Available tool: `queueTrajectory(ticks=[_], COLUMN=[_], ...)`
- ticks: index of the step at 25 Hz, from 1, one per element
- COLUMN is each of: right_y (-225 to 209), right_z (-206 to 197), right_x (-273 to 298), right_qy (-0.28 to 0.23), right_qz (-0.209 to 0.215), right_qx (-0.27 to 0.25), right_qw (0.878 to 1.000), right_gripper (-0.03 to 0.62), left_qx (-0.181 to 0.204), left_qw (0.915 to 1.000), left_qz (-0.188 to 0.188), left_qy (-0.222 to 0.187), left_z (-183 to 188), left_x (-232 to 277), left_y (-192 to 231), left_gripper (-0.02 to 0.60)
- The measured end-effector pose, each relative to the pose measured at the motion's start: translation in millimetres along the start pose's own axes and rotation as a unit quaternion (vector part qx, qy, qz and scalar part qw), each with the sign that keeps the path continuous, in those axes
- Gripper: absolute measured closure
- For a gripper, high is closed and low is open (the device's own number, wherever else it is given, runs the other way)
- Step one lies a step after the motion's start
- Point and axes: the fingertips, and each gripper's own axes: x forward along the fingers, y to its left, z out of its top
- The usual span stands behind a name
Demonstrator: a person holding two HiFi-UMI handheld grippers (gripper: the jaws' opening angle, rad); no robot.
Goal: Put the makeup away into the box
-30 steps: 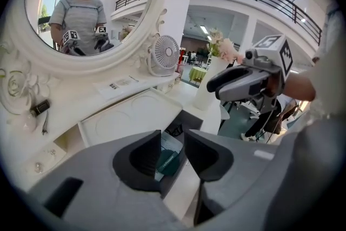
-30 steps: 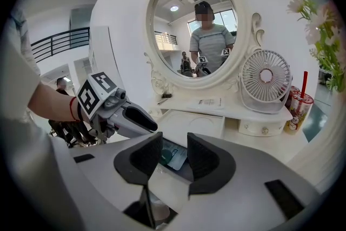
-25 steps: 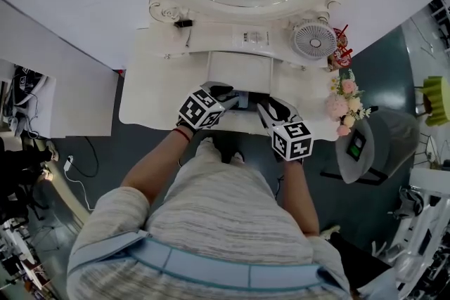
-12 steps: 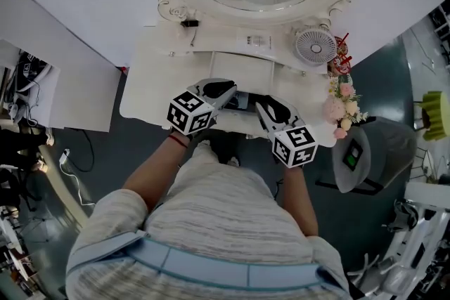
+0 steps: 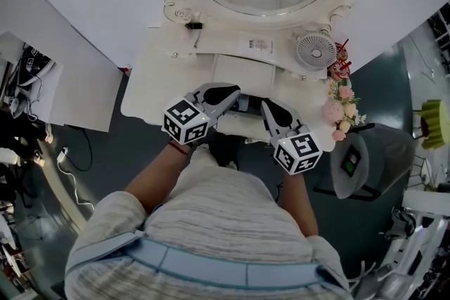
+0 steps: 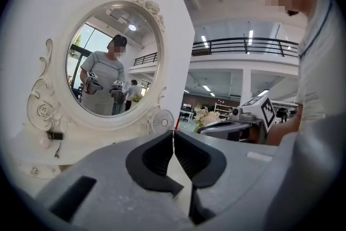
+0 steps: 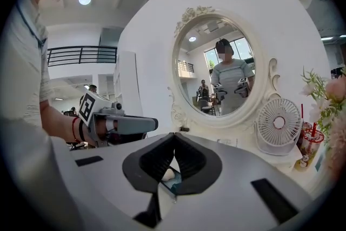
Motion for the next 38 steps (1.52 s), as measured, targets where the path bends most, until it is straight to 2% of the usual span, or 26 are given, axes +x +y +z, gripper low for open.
queueTrajectory(ticks=[10, 17, 22, 38], right_y=[-2, 2, 5, 5], right_z=[1, 12, 8, 5], right_x=[-1, -6, -6, -7], right_qy=[-0.003, -0.047, -0.034, -0.036], right_qz=[-0.002, 0.016, 0.013, 0.019], right_qx=[0.010, 0.044, 0.017, 0.029], right_qw=[1.000, 0.998, 0.999, 0.999], right_gripper=[0.585, 0.585, 0.585, 0.585], left_qx=[0.004, 0.002, 0.000, -0.006], left_qw=[0.9999, 0.9992, 0.9989, 0.9991], left_qz=[-0.008, -0.029, -0.035, -0.033], left_qy=[-0.008, -0.027, -0.031, -0.025], left_z=[1, 6, 6, 1], left_x=[1, -3, -3, -2], left_y=[-8, -17, -22, -23], left_gripper=[0.561, 0.560, 0.560, 0.560])
